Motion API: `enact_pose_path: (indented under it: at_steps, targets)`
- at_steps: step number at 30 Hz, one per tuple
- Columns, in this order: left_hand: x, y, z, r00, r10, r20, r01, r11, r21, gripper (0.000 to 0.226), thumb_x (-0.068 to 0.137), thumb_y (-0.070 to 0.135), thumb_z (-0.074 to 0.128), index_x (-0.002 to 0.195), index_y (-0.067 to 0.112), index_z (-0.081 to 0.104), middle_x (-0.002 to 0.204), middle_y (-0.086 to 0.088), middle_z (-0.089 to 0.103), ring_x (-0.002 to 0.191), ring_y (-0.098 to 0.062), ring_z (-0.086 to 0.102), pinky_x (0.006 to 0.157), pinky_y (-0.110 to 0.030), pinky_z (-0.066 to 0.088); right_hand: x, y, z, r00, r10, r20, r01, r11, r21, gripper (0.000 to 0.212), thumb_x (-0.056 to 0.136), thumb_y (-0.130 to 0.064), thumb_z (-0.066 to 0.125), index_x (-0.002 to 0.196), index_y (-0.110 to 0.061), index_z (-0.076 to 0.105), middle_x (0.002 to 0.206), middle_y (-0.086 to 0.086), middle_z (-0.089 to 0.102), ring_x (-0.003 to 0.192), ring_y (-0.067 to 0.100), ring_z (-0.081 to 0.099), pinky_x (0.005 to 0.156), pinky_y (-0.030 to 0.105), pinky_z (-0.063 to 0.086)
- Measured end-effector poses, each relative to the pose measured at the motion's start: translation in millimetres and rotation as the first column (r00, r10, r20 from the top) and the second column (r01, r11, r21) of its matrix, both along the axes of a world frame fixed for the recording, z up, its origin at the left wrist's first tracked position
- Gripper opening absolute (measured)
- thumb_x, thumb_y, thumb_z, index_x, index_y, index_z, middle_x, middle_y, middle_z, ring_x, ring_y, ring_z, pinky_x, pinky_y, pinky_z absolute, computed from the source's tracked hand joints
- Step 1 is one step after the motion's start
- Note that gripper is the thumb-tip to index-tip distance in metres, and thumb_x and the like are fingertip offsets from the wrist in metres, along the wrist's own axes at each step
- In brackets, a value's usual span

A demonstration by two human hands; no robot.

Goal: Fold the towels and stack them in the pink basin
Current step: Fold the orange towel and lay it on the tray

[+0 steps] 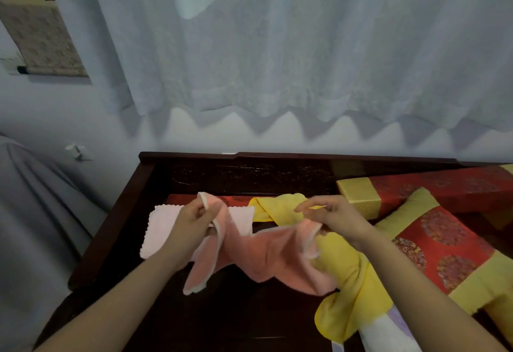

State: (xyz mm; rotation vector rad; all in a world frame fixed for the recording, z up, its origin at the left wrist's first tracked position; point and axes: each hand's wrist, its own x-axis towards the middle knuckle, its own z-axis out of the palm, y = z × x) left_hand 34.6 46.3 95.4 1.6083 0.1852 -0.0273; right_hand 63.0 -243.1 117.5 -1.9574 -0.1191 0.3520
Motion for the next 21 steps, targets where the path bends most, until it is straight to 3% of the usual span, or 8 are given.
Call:
enact_pose_path:
  at_steps: [2,4,8,11,13,15,17,21]
  targets:
    - [-3.1,-15.8,5.7,0.996,-0.052,0.065,0.052,0.999,0.005,0.010,0.093,0.013,0.057,0.098,0.019,0.063,0.077,0.005,0.072,0.076,-0.011,0.068,0.059,-0.024,0.054,-8.6,7.5,12.5,0.983,0.151,-0.101,-0.110,0.937,0.332,0.024,0.088,0.006,0.055,0.100,-0.004,0.073,0.094,0.008,0.070,0.081,0.013,0.065,0.069,0.022,0.052]
    - [-5.1,-26.7,11.1,0.986,-0.125,0.111,0.120,0.991,0.051,0.012,0.095,0.014,0.054,0.101,0.019,0.063,0.084,0.003,0.071,0.079,-0.010,0.068,0.063,-0.024,0.054,-14.1,13.4,20.2,0.963,0.270,-0.019,-0.249,0.909,0.335,0.041,0.080,0.022,0.049,0.106,-0.001,0.070,0.113,0.008,0.071,0.105,0.017,0.066,0.084,0.023,0.052]
    - [-5.8,-33.2,12.2,0.976,-0.120,0.182,0.094,0.985,0.148,0.018,0.094,0.028,0.056,0.088,0.021,0.071,0.087,0.001,0.069,0.090,-0.016,0.065,0.081,-0.032,0.053,-15.8,20.7,24.1,0.840,0.256,0.479,-0.144,0.955,-0.258,0.037,0.079,0.007,0.066,0.095,-0.025,0.076,0.097,-0.015,0.074,0.094,-0.004,0.065,0.079,0.013,0.048]
    - [-9.0,-38.2,15.1,0.976,-0.070,0.207,0.019,0.971,0.238,0.019,0.092,0.026,0.059,0.079,0.022,0.072,0.091,0.002,0.065,0.091,-0.005,0.060,0.081,-0.015,0.043,-17.6,26.3,24.3,0.744,0.280,0.606,-0.021,0.917,-0.398,0.005,0.075,-0.033,0.076,0.080,-0.033,0.076,0.082,-0.018,0.071,0.082,0.000,0.060,0.072,0.021,0.044]
    - [-11.6,-41.3,17.3,0.981,-0.068,0.182,0.019,0.966,0.258,0.018,0.087,0.037,0.062,0.082,0.025,0.073,0.097,0.002,0.066,0.090,0.001,0.061,0.077,-0.011,0.044,-18.7,28.2,25.5,0.684,0.324,0.653,-0.004,0.897,-0.441,0.020,0.074,-0.053,0.069,0.078,-0.035,0.075,0.089,-0.018,0.064,0.085,0.007,0.049,0.073,0.029,0.042]
    - [-16.0,-41.6,19.8,0.983,-0.116,0.145,0.066,0.949,0.309,0.034,0.077,0.052,0.060,0.087,0.023,0.074,0.094,0.000,0.072,0.088,-0.005,0.066,0.078,-0.023,0.050,-22.0,31.3,32.2,0.700,0.344,0.626,-0.152,0.928,-0.340,0.017,0.074,-0.047,0.073,0.077,-0.030,0.076,0.097,-0.013,0.062,0.090,0.013,0.049,0.078,0.029,0.042]
    - [-21.6,-44.5,23.2,0.981,-0.144,0.132,0.111,0.967,0.229,0.016,0.083,0.041,0.064,0.088,0.030,0.075,0.090,-0.001,0.075,0.085,-0.008,0.068,0.075,-0.026,0.053,-25.3,36.9,37.7,0.771,0.319,0.551,-0.279,0.947,-0.159,0.008,0.076,-0.028,0.078,0.078,-0.021,0.075,0.087,-0.009,0.067,0.085,0.015,0.054,0.077,0.026,0.042]
    - [-32.5,-53.8,27.7,0.957,-0.237,0.170,0.200,0.958,0.207,0.036,0.090,0.019,0.061,0.080,0.051,0.072,0.087,0.009,0.075,0.081,-0.004,0.068,0.074,-0.020,0.054,-21.7,49.3,32.3,0.842,0.181,0.508,-0.197,0.980,-0.023,0.007,0.075,-0.024,0.078,0.078,-0.021,0.071,0.071,-0.002,0.066,0.069,0.022,0.053,0.066,0.027,0.040]
